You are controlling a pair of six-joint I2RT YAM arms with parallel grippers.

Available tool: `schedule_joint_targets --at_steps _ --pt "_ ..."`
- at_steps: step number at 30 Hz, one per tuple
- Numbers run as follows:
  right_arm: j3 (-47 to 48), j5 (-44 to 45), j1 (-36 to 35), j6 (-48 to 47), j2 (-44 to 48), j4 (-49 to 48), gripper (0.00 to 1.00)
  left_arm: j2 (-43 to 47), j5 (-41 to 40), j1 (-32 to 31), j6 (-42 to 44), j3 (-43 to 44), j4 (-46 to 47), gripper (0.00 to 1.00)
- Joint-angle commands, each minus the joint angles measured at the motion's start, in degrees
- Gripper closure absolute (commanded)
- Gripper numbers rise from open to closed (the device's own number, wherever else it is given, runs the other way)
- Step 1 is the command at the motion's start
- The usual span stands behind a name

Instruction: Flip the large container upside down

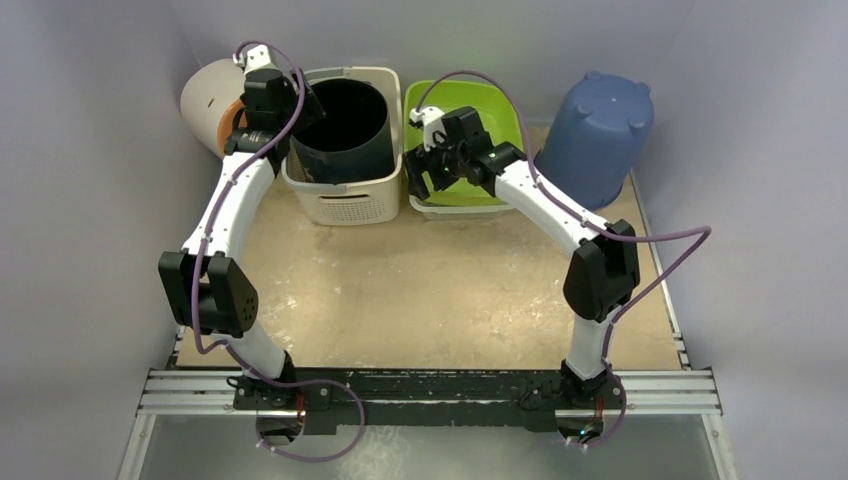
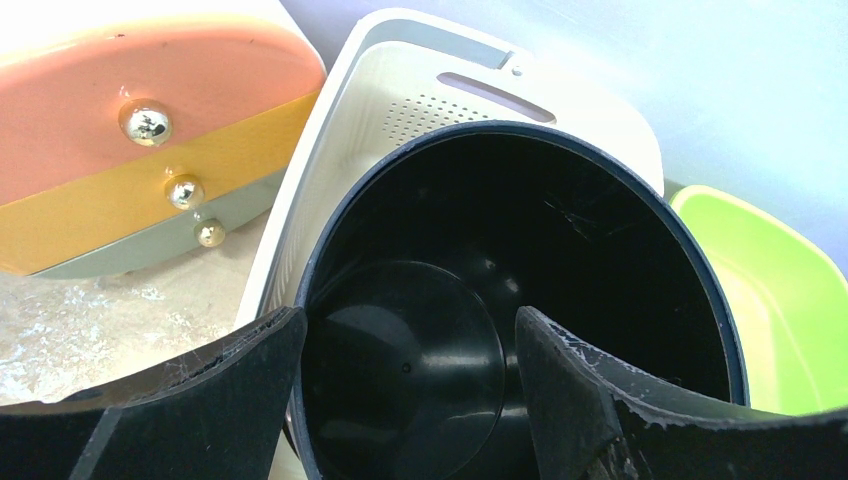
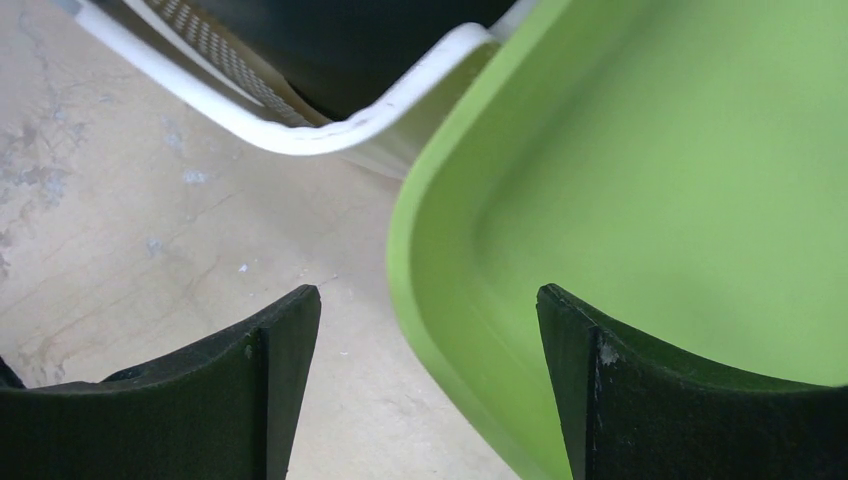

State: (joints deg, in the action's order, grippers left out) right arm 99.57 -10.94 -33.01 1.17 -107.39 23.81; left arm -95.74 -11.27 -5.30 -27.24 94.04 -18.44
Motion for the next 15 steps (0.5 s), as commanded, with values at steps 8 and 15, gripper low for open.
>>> schedule_joint_targets --at_steps 8,15 --pt "-3.03 7.74 -0.8 -2.66 -0.95 -1.77 0.24 0.86 -0.84 -0.06 1.33 0.16 -0.27 0.23" --pt "-4.65 13.81 -0.74 -3.56 -0.73 -4.59 0.43 1.9 -1.3 -0.06 1.58 -0.09 -0.64 0.23"
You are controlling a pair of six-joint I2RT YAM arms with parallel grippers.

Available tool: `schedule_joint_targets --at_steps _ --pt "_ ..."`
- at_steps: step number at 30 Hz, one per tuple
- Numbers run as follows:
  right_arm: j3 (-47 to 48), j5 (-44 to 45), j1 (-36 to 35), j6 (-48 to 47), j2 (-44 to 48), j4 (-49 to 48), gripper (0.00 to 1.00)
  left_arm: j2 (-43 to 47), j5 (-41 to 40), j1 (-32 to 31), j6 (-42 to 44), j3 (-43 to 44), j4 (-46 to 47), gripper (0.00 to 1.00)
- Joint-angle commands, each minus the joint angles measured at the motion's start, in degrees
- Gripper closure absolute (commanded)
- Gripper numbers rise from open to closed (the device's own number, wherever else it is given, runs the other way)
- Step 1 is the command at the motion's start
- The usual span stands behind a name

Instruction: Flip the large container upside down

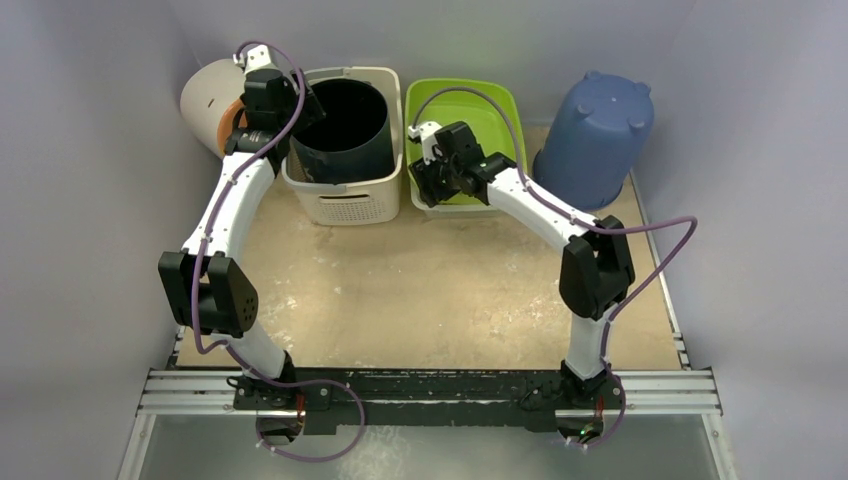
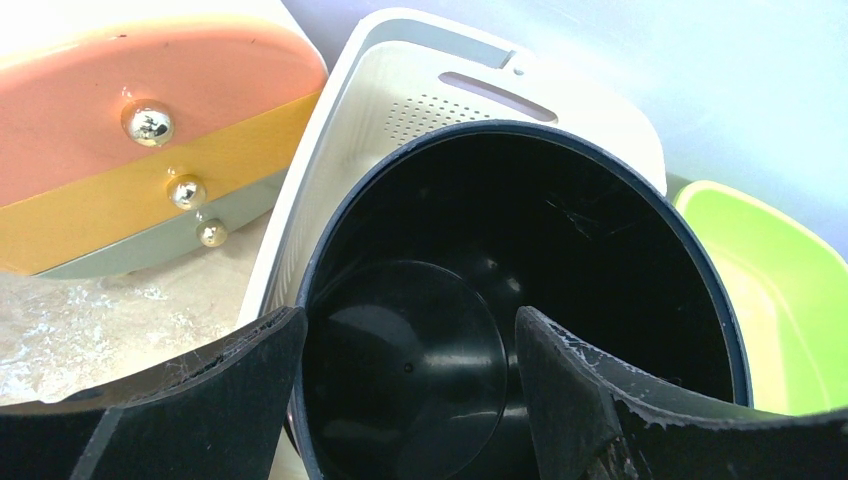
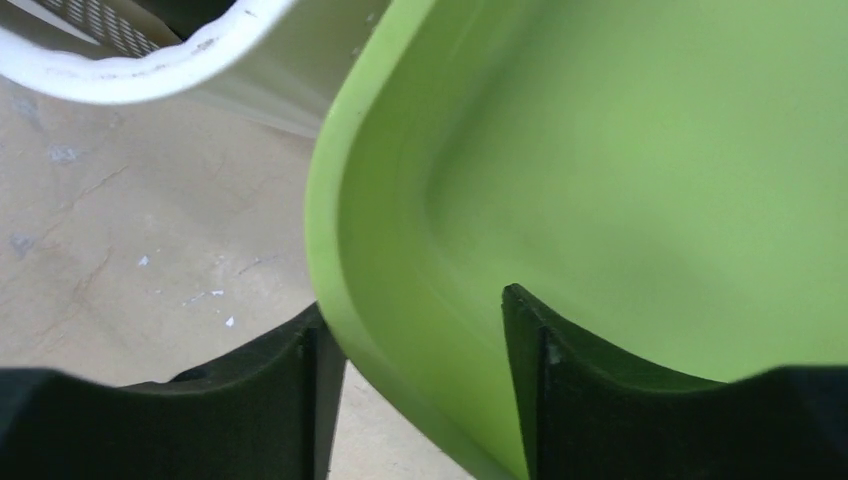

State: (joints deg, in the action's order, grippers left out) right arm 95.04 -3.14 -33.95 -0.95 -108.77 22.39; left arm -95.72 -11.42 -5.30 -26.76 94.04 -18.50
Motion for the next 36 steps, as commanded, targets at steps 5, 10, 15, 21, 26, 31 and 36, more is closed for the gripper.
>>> schedule_joint_targets --at_steps 5,10,15,21,26,31,36 --pt "0.11 8.65 0.15 -0.48 2.11 -3.27 0.86 2.42 -1.32 -0.06 1.02 -0.21 -0.75 0.23" --pt "0.47 4.46 0.27 2.03 5.84 -4.87 0.99 2.97 -1.43 -0.09 0.84 -0.44 -0.75 0.23" --pt "5.16 0.81 0.29 3.88 9.47 -4.23 1.0 3.52 -1.79 0.03 1.09 -0.19 -0.84 0.23" --pt "13.56 -5.62 0.26 5.95 12.35 -2.14 1.0 4.14 -1.46 0.28 1.02 -0.3 -0.92 0.23" --pt "16.6 -13.62 0.5 10.11 14.93 -5.48 1.0 4.54 -1.08 0.24 0.88 -0.48 -0.94 0.23" --pt "8.16 -19.16 2.69 19.95 20.64 -15.15 1.0 5.23 -0.73 0.29 1.0 -0.74 -1.08 0.23" --pt "5.26 -23.39 2.73 23.46 24.0 -16.65 1.0 5.51 -1.21 0.38 1.66 -0.02 -1.53 0.23"
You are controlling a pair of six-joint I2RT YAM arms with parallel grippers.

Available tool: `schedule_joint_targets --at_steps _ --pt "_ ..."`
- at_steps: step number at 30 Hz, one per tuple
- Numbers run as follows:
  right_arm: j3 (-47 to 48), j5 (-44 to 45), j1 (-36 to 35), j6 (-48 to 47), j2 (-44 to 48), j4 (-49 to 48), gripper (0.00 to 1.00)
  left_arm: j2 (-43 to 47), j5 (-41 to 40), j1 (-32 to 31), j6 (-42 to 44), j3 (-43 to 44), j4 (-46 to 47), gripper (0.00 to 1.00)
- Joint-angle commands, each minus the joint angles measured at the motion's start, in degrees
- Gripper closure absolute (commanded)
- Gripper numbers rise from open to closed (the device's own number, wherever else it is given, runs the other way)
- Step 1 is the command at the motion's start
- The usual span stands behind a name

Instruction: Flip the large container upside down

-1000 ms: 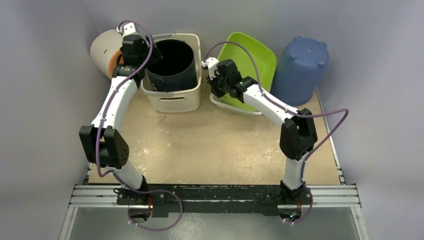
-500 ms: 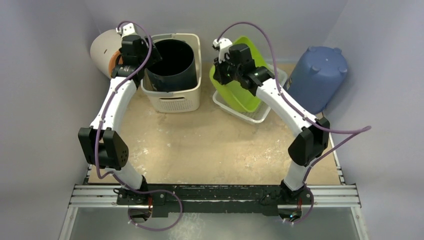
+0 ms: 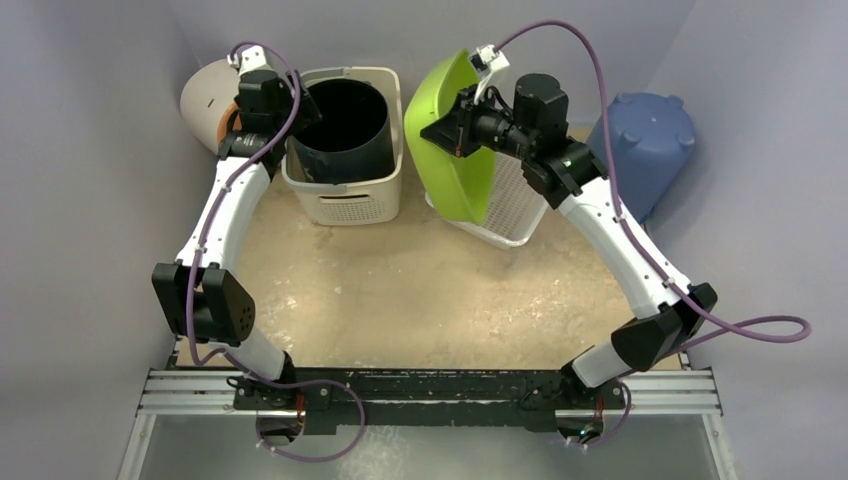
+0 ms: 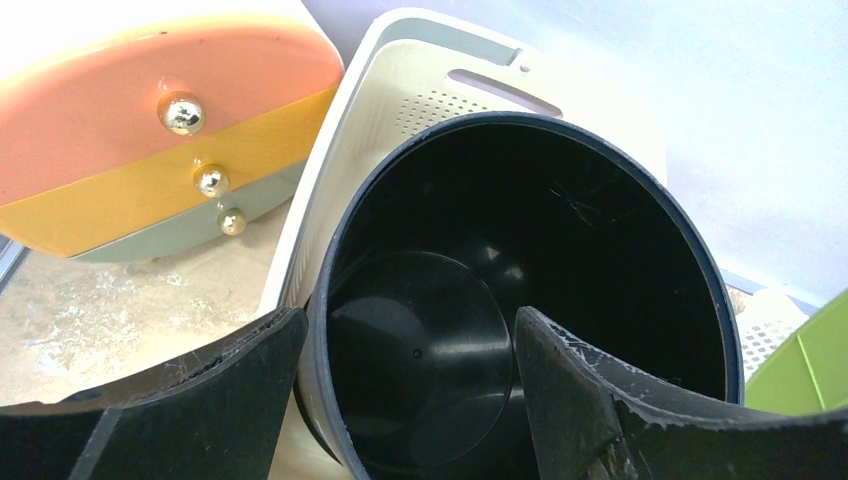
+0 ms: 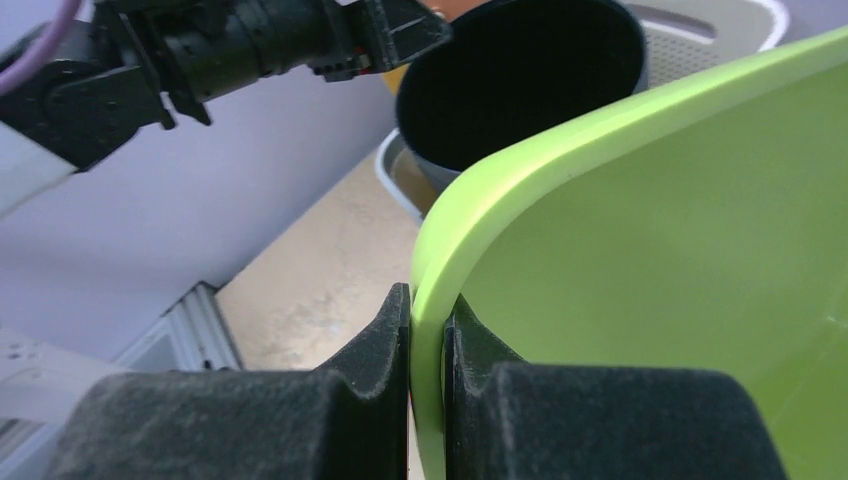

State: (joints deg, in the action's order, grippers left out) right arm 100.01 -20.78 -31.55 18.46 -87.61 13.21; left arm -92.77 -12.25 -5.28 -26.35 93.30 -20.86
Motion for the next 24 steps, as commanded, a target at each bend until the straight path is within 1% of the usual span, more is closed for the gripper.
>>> schedule_joint_targets --at_steps 1,3,5,8,10,13,15,16,18,20,21,24 --pt "0.77 -6.63 0.32 4.84 3.38 -6.7 1.0 2.51 -0.52 0.35 1.34 1.16 0.56 0.23" --pt "0.52 -8.87 0.29 5.97 4.87 -5.92 1.0 2.65 -0.61 0.36 1.35 1.71 0.31 0.23" --pt "-2.13 -12.31 0.32 8.94 7.29 -7.04 1.0 2.98 -0.35 0.35 1.09 1.7 0.49 0.23" --pt "-9.5 -19.28 0.19 15.11 11.67 -11.66 1.0 3.04 0.14 0.36 0.77 1.45 0.73 0.23" --pt "-15.71 -22.01 0.09 19.81 14.59 -15.26 1.0 2.94 0.05 0.36 0.77 1.49 0.65 0.23" --pt "-24.59 -25.06 0.03 27.08 19.73 -25.8 1.0 2.91 0.07 0.36 0.56 1.41 0.8 0.23" --pt "-29.35 -27.7 0.08 32.26 21.33 -32.95 1.0 2.83 0.31 0.36 0.3 1.36 0.87 0.23" --pt "-30.84 -28.75 0.09 34.19 21.74 -35.06 1.0 2.78 0.55 0.36 0.23 1.32 0.84 0.23" --pt "-33.23 -29.38 -0.62 37.87 22.59 -40.44 1.0 2.82 0.89 0.35 -0.05 1.22 0.82 0.23" --pt "-33.54 -29.1 -1.71 39.34 23.09 -42.38 1.0 3.07 1.2 0.36 -0.17 1.1 0.95 0.23" --pt "-32.81 -28.66 -2.13 38.97 23.29 -41.85 1.0 3.26 1.32 0.36 -0.1 1.02 0.99 0.24" --pt "-28.39 -27.48 -3.63 35.23 23.29 -35.45 1.0 3.93 0.74 0.36 0.27 0.83 0.78 0.24"
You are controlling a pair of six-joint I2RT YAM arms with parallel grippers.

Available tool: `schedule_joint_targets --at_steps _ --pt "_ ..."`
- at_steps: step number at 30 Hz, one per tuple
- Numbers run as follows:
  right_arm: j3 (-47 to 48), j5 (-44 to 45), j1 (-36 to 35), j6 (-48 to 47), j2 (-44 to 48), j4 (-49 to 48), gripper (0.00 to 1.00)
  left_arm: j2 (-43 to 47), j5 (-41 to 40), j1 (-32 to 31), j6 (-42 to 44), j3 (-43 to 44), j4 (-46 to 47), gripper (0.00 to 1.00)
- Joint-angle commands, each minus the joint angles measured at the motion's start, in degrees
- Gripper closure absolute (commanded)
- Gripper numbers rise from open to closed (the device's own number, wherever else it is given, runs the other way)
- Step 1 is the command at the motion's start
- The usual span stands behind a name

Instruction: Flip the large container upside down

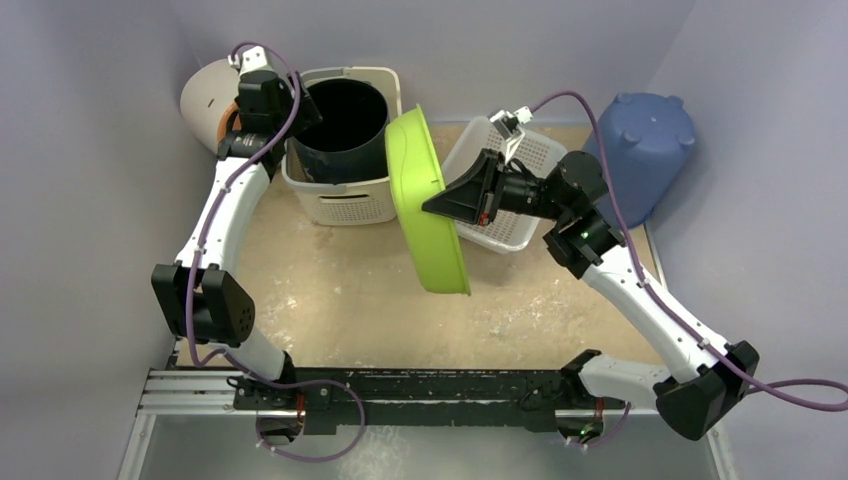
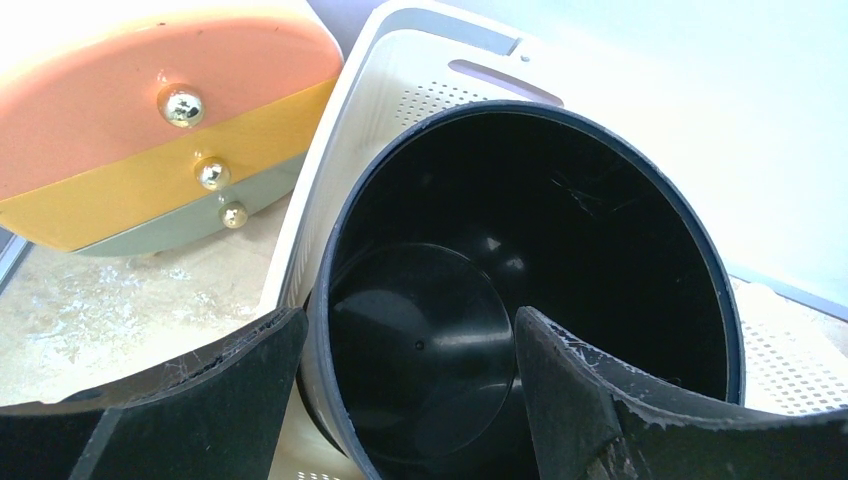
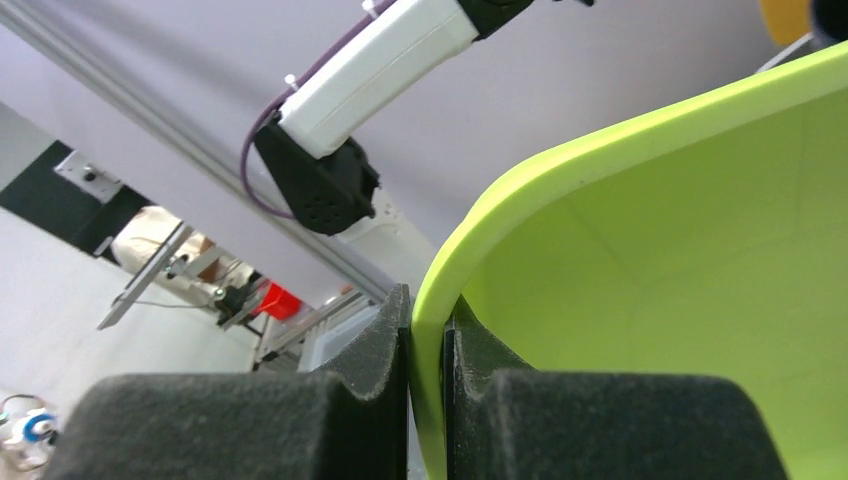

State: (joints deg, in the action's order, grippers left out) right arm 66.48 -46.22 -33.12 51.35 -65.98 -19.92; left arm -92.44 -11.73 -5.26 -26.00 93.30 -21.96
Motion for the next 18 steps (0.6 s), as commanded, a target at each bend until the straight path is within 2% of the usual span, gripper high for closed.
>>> schedule_joint_targets --at_steps 1,7,13,18 --pt "6.05 -2.0 -2.49 1.83 1.52 -0.74 1.0 3.85 -0.05 0.32 0.13 0.91 1.65 0.24" --pt "1.87 -0.09 -6.57 4.8 2.1 -1.81 1.0 5.48 -0.85 0.33 1.17 0.74 0.58 0.23" --pt "-7.59 2.85 -12.97 13.15 1.95 -15.7 1.0 6.33 -0.86 0.33 2.1 0.9 -0.3 0.24" --pt "-14.88 6.5 -14.34 19.33 2.52 -25.01 1.0 6.31 -0.93 0.33 2.69 1.04 -0.95 0.24"
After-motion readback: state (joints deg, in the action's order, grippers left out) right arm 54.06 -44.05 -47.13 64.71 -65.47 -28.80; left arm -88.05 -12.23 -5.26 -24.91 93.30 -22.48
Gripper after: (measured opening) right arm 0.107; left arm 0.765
